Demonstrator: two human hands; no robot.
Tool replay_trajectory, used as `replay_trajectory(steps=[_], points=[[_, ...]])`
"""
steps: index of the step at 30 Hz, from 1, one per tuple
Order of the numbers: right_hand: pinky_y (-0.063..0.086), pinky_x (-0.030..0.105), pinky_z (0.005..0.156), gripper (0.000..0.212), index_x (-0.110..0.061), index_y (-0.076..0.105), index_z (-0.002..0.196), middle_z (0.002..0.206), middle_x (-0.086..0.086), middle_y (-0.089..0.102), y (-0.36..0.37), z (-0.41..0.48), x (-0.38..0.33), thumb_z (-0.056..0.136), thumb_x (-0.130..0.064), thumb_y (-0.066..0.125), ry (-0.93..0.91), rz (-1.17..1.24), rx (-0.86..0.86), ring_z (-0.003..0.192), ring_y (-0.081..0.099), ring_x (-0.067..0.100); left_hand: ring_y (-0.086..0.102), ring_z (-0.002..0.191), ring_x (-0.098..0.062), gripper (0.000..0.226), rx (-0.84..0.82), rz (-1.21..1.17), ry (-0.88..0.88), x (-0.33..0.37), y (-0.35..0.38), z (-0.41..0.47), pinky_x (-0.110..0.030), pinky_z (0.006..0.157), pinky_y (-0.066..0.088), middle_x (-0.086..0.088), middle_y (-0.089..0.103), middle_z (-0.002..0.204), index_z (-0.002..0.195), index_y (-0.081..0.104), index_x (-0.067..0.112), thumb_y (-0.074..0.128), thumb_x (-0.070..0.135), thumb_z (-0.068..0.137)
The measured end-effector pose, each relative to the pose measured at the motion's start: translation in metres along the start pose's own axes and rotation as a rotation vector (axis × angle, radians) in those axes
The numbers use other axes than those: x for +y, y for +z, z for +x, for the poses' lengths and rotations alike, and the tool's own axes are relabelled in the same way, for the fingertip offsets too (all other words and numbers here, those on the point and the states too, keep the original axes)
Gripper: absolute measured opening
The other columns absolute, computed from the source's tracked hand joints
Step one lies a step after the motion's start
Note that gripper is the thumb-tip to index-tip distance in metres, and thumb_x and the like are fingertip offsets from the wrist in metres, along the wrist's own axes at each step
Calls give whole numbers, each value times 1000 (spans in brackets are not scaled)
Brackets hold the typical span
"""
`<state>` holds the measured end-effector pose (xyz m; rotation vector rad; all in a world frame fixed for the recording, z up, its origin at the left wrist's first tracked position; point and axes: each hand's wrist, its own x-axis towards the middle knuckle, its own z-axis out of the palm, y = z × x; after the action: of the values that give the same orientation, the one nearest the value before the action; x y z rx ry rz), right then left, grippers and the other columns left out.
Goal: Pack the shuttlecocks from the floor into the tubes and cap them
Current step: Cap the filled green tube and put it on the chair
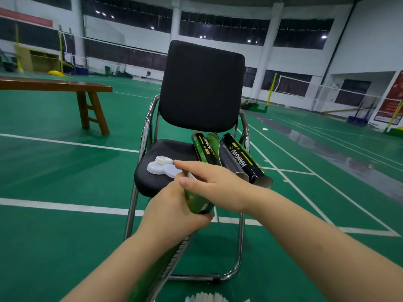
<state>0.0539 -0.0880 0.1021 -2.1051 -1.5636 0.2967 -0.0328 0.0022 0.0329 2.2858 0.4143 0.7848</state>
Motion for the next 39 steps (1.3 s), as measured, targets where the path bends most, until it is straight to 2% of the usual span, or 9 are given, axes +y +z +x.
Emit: replay_trajectory(steps=[4, 10, 14, 17, 21, 25, 31, 35, 39], points=[[25, 23, 109, 66, -35, 25, 145, 151, -18, 26, 4, 1, 0, 87, -48, 55, -1, -94, -54, 136, 27, 2, 54, 81, -10, 76, 34, 26, 0, 2, 4, -2, -23, 63, 44, 21, 52, 83, 130, 28, 29, 71, 35, 67], [20, 19, 104, 63, -25, 26, 144, 152, -12, 25, 7, 4, -5, 90, -43, 53, -75, -151, -26, 138, 18, 1, 54, 78, -17, 84, 41, 84, -20, -5, 2, 3, -25, 58, 42, 14, 52, 81, 139, 23, 20, 70, 31, 70], [26, 35, 112, 69, -26, 30, 142, 148, -8, 31, 23, 7, 10, 83, -48, 61, -3, -132, -54, 135, 27, 11, 50, 74, -15, 74, -25, 260, -47, -12, 3, 0, -26, 59, 41, 13, 51, 80, 130, 29, 24, 66, 42, 69], [30, 33, 111, 85, -33, 25, 142, 145, -12, 31, 24, -2, 21, 73, -37, 75, 46, -22, -63, 133, 31, 7, 52, 93, -14, 79, -90, 433, 41, -16, -3, 0, -28, 68, 44, 12, 53, 102, 133, 30, 28, 65, 51, 66], [27, 34, 112, 101, -31, 8, 147, 151, -11, 19, 33, -11, 18, 72, -26, 75, -11, -35, 55, 137, 24, 12, 48, 113, -20, 91, -43, 548, 160, -16, -18, 0, -33, 83, 45, 5, 50, 125, 144, 25, 24, 71, 46, 67], [22, 36, 113, 102, -25, -2, 148, 153, -7, 11, 44, -18, 10, 75, -21, 69, -63, -34, 155, 139, 17, 21, 66, 74, -25, 97, 0, 662, 320, -13, -29, -1, -31, 53, 51, -2, 67, 92, 120, 55, 11, 88, 34, 32], [27, 35, 111, 88, -20, 18, 146, 146, -2, 27, 25, -18, 12, 75, -16, 69, -173, 1, 305, 134, 27, 21, 68, 76, -25, 99, 95, 721, 440, 5, -40, 12, -32, 61, 55, -7, 69, 95, 114, 57, 4, 93, 29, 26], [30, 32, 107, 78, -18, 30, 141, 138, 0, 38, 11, -5, 25, 73, -19, 70, -184, -94, 454, 127, 35, 23, 66, 86, -27, 90, 74, 632, 414, 10, -31, 41, -36, 69, 55, -7, 66, 106, 122, 55, 6, 91, 30, 43], [33, 26, 91, 63, -21, 43, 126, 125, -1, 45, -3, 16, 47, 70, -19, 71, -229, -211, 654, 113, 43, 26, 62, 99, -30, 83, 146, 571, 432, 6, -15, 81, -41, 82, 51, -9, 60, 119, 125, 50, 13, 87, 26, 51]])
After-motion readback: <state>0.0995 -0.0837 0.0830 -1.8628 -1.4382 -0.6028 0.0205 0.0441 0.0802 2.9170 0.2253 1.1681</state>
